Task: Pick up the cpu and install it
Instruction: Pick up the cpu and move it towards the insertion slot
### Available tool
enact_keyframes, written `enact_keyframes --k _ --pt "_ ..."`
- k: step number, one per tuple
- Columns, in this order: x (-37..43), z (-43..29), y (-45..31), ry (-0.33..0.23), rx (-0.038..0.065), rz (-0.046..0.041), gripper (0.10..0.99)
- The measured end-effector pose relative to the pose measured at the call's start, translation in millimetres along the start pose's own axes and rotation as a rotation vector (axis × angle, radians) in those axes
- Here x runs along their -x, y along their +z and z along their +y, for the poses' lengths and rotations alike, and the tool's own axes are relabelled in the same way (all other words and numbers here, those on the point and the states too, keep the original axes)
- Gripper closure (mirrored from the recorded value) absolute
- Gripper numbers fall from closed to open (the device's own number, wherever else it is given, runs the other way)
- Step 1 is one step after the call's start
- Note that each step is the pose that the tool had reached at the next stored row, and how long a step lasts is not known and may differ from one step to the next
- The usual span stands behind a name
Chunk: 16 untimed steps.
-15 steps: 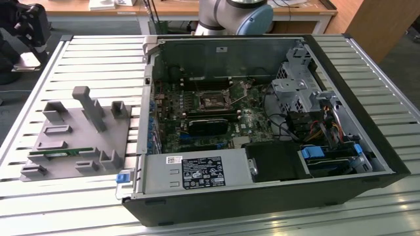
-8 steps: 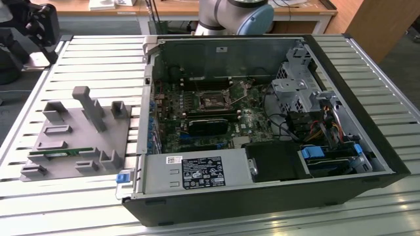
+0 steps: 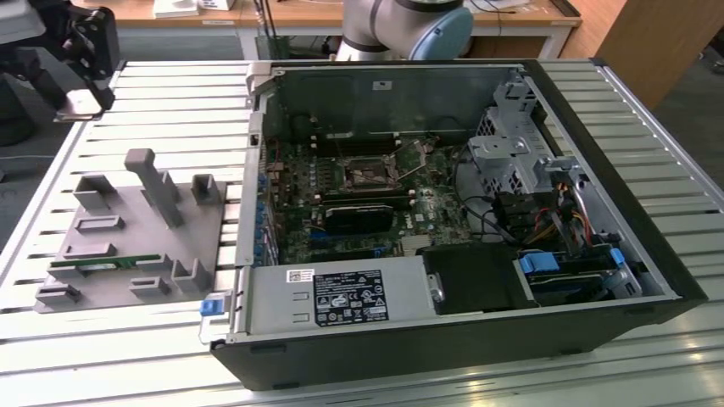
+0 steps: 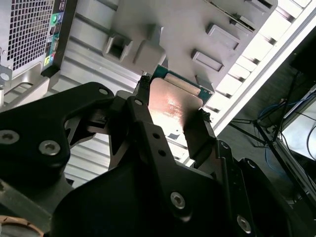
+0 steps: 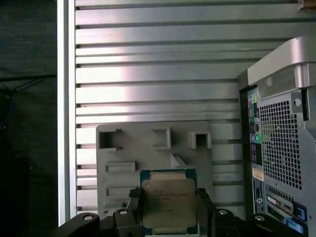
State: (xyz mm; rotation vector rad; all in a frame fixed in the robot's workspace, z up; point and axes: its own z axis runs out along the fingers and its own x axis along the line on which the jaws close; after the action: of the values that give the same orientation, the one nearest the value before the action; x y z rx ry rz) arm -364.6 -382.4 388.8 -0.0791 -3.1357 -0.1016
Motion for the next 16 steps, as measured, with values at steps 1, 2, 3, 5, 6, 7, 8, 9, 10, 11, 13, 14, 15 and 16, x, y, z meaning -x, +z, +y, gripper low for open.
enact_keyframes --k 1,2,3,5,6,7,8,9,10,11,13,14,15,16 --pt "2.1 0.1 0.0 0.0 0.0 0.0 0.553" --pt "4.4 0.3 0.0 0.0 0.0 0.0001 0.553" --pt "7.1 0.5 -0.1 0.0 0.0 0.0001 0.553" --pt "12.7 0.8 0.0 0.0 0.0 0.0001 0.553" --pt "15.4 1.0 0.0 0.0 0.0 0.0 0.553" --pt "18.0 1.2 0.0 0.0 0.0 0.0 0.553" --pt "20.5 1.4 -0.1 0.0 0.0 0.0001 0.553" --pt "22.9 1.6 -0.1 0.0 0.0 0.0001 0.553" --pt "25.6 1.7 0.0 0.0 0.0 0.0001 0.553" --pt "28.3 1.9 -0.1 0.0 0.0 0.0001 0.553" --pt "34.0 2.2 0.0 0.0 0.0 0.0001 0.553" --pt "36.7 2.3 -0.1 0.0 0.0 0.0001 0.553" --pt "39.3 2.5 -0.1 0.0 0.0 0.0001 0.553" --pt "41.7 2.6 -0.1 0.0 0.0 0.0001 0.553"
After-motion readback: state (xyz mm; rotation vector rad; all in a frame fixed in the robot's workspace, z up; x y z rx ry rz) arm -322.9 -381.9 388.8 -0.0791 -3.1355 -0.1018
